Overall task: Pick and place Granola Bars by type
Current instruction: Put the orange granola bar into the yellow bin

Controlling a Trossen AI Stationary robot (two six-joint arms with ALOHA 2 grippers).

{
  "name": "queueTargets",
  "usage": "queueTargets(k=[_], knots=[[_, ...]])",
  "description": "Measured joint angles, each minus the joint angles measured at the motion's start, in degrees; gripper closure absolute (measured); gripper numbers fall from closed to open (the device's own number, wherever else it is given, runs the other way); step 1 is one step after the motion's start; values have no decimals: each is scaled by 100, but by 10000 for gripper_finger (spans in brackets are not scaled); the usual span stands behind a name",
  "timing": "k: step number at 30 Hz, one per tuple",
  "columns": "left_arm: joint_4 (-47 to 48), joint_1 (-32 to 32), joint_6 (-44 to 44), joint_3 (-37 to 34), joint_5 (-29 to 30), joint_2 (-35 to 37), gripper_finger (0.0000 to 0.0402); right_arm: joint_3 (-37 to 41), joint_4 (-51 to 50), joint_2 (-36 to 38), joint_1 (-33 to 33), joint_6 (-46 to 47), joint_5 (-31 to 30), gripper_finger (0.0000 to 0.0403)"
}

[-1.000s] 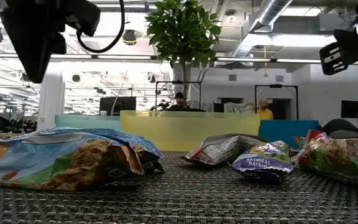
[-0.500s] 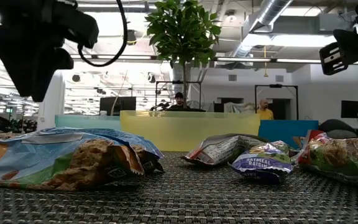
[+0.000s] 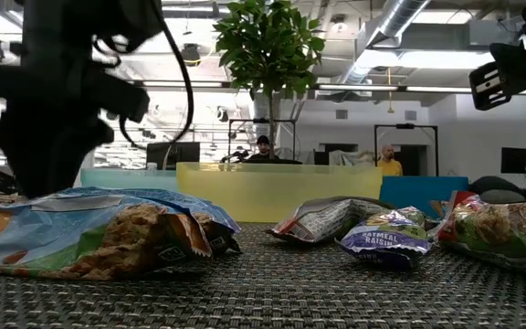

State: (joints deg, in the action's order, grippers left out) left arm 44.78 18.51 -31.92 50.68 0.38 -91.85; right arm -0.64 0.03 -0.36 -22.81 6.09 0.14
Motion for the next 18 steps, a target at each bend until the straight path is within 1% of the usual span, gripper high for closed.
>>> queueTargets(k=[5,14,16,18], knots=[[-307,-113,118,7,-61,-314,221,0,5,0,2,-1,-2,273],[-459,-134,131,17,-69,-367,222,0,16,0,0,-2,-2,273],[-459,-134,133,17,-108,-367,229,2,20,2,2,-2,-2,273],[-455,-143,129,15,-122,-367,244,2,20,0,0,-1,-2,273]])
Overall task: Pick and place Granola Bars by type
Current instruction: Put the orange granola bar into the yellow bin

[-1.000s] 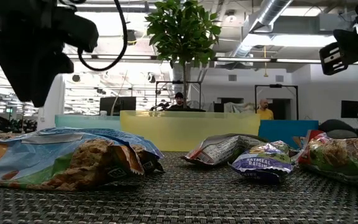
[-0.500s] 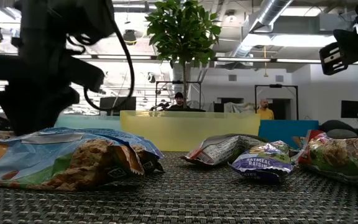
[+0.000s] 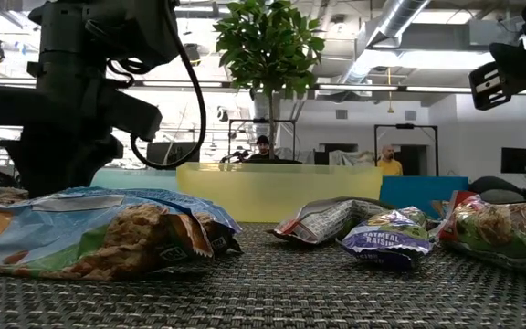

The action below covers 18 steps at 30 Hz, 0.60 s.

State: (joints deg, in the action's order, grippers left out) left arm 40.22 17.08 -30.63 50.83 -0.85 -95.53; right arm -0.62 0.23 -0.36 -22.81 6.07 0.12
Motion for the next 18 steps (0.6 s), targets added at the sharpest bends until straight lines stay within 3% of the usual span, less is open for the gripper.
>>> queueTargets(k=[10,18], knots=[[-93,2,-31,-9,-81,41,358,0,4,0,0,-1,0,273],[-221,11,-31,-17,455,615,370,0,9,0,0,0,0,273]])
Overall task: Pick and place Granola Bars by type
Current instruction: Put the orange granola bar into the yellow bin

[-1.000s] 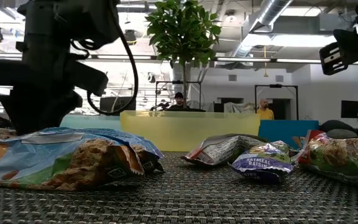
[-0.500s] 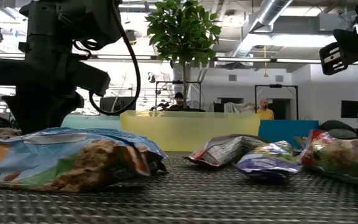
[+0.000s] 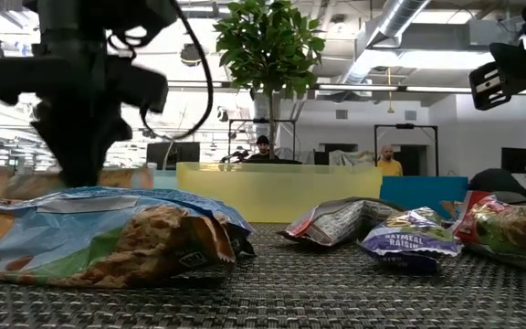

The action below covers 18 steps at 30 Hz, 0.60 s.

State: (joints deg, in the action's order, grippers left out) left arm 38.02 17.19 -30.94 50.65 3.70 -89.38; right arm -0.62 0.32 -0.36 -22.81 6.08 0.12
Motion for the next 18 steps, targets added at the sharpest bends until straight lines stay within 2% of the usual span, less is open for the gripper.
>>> queueTargets(k=[9,18], knots=[[-924,0,-20,0,1052,894,374,0,2,0,1,0,0,273],[-2862,-4,-5,2,2035,1481,369,0,2,0,0,0,0,273]])
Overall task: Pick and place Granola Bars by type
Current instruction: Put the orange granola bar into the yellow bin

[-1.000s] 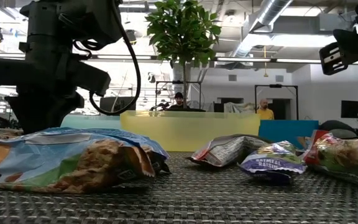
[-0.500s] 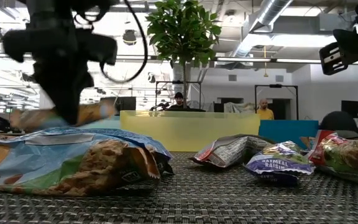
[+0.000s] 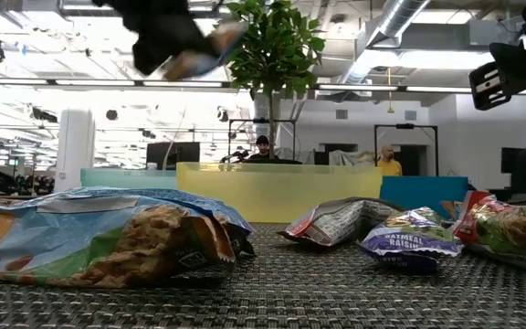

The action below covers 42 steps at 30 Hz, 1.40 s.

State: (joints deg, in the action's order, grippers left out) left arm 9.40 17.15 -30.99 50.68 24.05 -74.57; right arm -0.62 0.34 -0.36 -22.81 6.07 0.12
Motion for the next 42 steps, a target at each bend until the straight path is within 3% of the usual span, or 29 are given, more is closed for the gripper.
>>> queueTargets(k=[7,20,27,42], knots=[[-1477,0,5,11,215,81,374,0,0,0,1,-1,0,273],[-1505,-66,183,11,286,34,375,0,0,0,2,-1,0,273],[-1084,-548,186,134,-97,-170,374,0,-2,2,2,1,2,273],[415,-1361,-841,1806,-75,-1612,374,-2,-11,-4,2,-1,2,273]])
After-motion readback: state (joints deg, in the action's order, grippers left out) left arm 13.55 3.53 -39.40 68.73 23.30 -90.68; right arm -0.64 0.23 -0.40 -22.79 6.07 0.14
